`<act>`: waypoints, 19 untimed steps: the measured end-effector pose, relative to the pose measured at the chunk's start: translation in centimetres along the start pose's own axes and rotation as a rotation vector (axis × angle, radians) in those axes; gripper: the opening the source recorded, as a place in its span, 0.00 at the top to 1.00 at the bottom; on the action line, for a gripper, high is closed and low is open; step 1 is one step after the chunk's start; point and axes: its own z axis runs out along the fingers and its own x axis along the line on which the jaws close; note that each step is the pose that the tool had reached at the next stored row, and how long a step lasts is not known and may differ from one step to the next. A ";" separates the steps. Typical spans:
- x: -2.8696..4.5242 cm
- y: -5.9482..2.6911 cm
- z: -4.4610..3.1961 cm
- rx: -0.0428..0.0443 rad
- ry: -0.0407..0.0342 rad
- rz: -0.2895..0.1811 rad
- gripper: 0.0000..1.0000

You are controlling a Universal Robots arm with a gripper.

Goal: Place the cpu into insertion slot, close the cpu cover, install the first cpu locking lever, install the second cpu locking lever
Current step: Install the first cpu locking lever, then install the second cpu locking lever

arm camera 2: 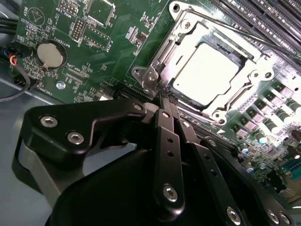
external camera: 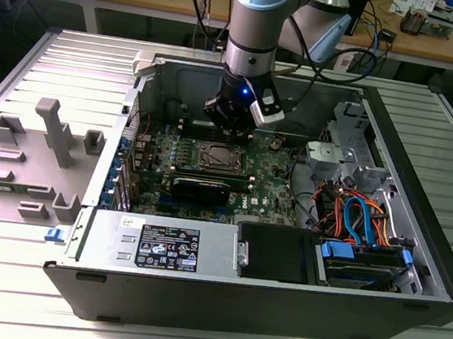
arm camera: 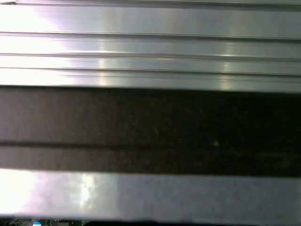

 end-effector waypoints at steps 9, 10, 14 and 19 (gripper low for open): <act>0.00 -0.12 0.00 0.0000 0.0000 0.000 0.89; 0.00 -0.12 -0.01 0.0000 0.0001 0.000 0.89; 0.00 -0.18 -0.01 0.0000 0.0000 0.000 0.89; 0.00 -0.23 -0.01 0.0000 0.0000 0.000 0.89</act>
